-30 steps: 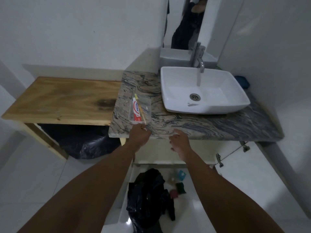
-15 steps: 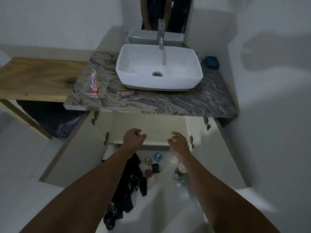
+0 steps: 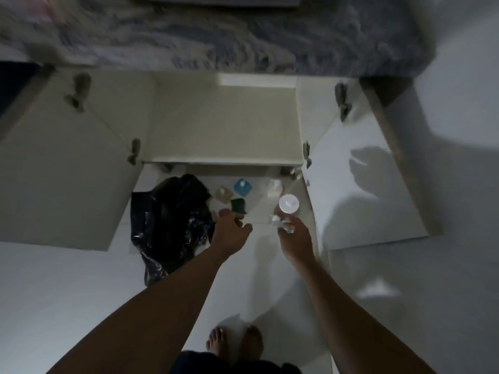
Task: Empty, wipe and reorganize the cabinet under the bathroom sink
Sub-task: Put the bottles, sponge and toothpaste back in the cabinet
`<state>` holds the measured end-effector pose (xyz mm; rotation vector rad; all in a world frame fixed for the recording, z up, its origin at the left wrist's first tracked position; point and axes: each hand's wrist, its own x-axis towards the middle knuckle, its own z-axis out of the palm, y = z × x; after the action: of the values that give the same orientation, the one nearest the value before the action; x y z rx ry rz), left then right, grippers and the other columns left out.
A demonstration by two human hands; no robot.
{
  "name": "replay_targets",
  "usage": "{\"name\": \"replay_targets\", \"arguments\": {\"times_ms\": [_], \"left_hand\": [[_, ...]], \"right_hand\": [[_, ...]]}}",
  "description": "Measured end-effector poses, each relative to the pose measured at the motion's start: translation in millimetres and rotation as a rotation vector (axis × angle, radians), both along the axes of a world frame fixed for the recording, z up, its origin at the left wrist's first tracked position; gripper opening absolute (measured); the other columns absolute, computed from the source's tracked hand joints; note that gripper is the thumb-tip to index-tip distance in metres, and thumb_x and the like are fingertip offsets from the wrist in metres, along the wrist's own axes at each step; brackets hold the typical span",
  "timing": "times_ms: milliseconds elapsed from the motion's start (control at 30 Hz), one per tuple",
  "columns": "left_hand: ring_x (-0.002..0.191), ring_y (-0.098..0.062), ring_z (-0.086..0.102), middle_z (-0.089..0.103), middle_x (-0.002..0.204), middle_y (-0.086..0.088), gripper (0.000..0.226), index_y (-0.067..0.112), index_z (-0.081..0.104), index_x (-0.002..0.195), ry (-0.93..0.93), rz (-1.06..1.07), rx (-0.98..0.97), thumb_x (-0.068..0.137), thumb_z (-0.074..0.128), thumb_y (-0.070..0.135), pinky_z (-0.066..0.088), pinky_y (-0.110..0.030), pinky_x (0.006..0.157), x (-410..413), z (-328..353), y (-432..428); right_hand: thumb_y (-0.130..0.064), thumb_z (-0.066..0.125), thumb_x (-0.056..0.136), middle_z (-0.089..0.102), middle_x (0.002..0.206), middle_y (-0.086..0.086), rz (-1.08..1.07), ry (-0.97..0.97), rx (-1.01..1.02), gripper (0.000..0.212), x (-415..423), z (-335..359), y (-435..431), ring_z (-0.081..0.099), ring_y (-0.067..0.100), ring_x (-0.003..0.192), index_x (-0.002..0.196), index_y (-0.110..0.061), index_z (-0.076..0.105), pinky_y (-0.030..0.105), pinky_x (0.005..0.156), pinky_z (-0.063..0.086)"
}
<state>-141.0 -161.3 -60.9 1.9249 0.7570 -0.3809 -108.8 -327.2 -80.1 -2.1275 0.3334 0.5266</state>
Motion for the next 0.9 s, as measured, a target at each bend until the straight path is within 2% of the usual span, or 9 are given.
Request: {"name": "replay_targets", "arguments": {"times_ms": [100, 200, 300, 400, 467, 600, 733, 833, 900], "left_hand": [[0.09, -0.018, 0.056, 0.054, 0.096, -0.001, 0.039, 0.006, 0.059, 0.123, 0.007, -0.038, -0.011, 0.089, 0.07, 0.022, 0.05, -0.03, 0.08, 15.0, -64.8, -12.0], [0.094, -0.014, 0.05, 0.054, 0.099, 0.001, 0.041, 0.007, 0.058, 0.128, -0.013, -0.113, 0.005, 0.092, 0.067, 0.023, 0.042, -0.024, 0.084, 39.6, -134.6, -26.0], [0.098, -0.015, 0.054, 0.062, 0.12, -0.009, 0.044, 0.009, 0.057, 0.13, -0.08, -0.164, 0.029, 0.091, 0.067, 0.025, 0.043, -0.025, 0.084, 71.6, -189.6, -35.3], [0.105, -0.02, 0.06, 0.063, 0.121, -0.009, 0.045, 0.01, 0.058, 0.131, -0.175, -0.181, 0.069, 0.09, 0.068, 0.027, 0.049, -0.033, 0.094, 100.0, -221.3, -44.7], [0.107, -0.02, 0.06, 0.063, 0.122, -0.008, 0.046, 0.01, 0.058, 0.131, -0.24, -0.185, 0.07, 0.09, 0.068, 0.028, 0.049, -0.033, 0.095, 113.7, -230.4, -49.6], [0.105, -0.021, 0.06, 0.064, 0.118, -0.007, 0.042, 0.009, 0.062, 0.125, -0.352, -0.193, 0.092, 0.088, 0.069, 0.029, 0.048, -0.031, 0.088, 122.6, -222.1, -57.0], [0.089, -0.023, 0.063, 0.068, 0.096, -0.009, 0.021, 0.01, 0.071, 0.101, -0.441, -0.153, 0.072, 0.086, 0.07, 0.024, 0.048, -0.032, 0.075, 111.4, -193.3, -61.3], [0.083, -0.024, 0.063, 0.067, 0.086, -0.012, 0.01, 0.016, 0.066, 0.087, -0.453, -0.192, 0.076, 0.084, 0.071, 0.024, 0.051, -0.033, 0.076, 100.2, -178.5, -62.7], [0.087, -0.022, 0.065, 0.068, 0.091, -0.009, 0.009, 0.018, 0.065, 0.088, -0.464, -0.206, 0.079, 0.085, 0.071, 0.023, 0.053, -0.034, 0.082, 100.7, -178.6, -61.2]], "right_hand": [[-0.009, 0.062, 0.089, 0.066, 0.117, 0.009, -0.004, -0.065, -0.017, 0.033, 10.6, -58.5, -15.6, 0.061, 0.025, 0.11, 0.122, -0.006, 0.062, 0.022, 0.086, 0.041], [-0.005, 0.065, 0.085, 0.066, 0.115, 0.014, -0.037, -0.138, -0.033, 0.032, 36.3, -126.6, -34.6, 0.061, 0.03, 0.111, 0.117, -0.002, 0.062, 0.033, 0.095, 0.045], [-0.009, 0.064, 0.087, 0.064, 0.12, 0.014, -0.06, -0.18, -0.044, 0.039, 74.5, -170.5, -48.3, 0.06, 0.027, 0.111, 0.125, -0.003, 0.059, 0.026, 0.09, 0.042], [-0.014, 0.061, 0.088, 0.062, 0.122, 0.011, -0.045, -0.267, -0.064, 0.04, 104.3, -194.9, -56.1, 0.059, 0.027, 0.112, 0.128, -0.006, 0.058, 0.022, 0.084, 0.038], [-0.015, 0.06, 0.09, 0.062, 0.123, 0.009, -0.058, -0.313, -0.062, 0.04, 117.4, -201.0, -56.7, 0.059, 0.026, 0.114, 0.129, -0.009, 0.056, 0.023, 0.086, 0.04], [-0.015, 0.059, 0.09, 0.062, 0.127, 0.011, -0.051, -0.405, -0.052, 0.043, 124.3, -191.7, -57.5, 0.059, 0.025, 0.116, 0.132, -0.008, 0.053, 0.021, 0.092, 0.04], [-0.013, 0.057, 0.09, 0.061, 0.127, 0.011, -0.054, -0.447, -0.017, 0.045, 107.2, -172.6, -60.7, 0.059, 0.022, 0.113, 0.135, -0.007, 0.05, 0.012, 0.079, 0.034], [-0.012, 0.056, 0.09, 0.061, 0.128, 0.012, -0.067, -0.43, 0.013, 0.046, 95.2, -169.0, -62.5, 0.058, 0.024, 0.115, 0.136, -0.007, 0.05, 0.016, 0.083, 0.035], [-0.013, 0.057, 0.09, 0.06, 0.13, 0.013, -0.066, -0.429, 0.037, 0.047, 93.9, -175.3, -64.5, 0.057, 0.026, 0.118, 0.135, -0.005, 0.05, 0.018, 0.087, 0.036]]}}
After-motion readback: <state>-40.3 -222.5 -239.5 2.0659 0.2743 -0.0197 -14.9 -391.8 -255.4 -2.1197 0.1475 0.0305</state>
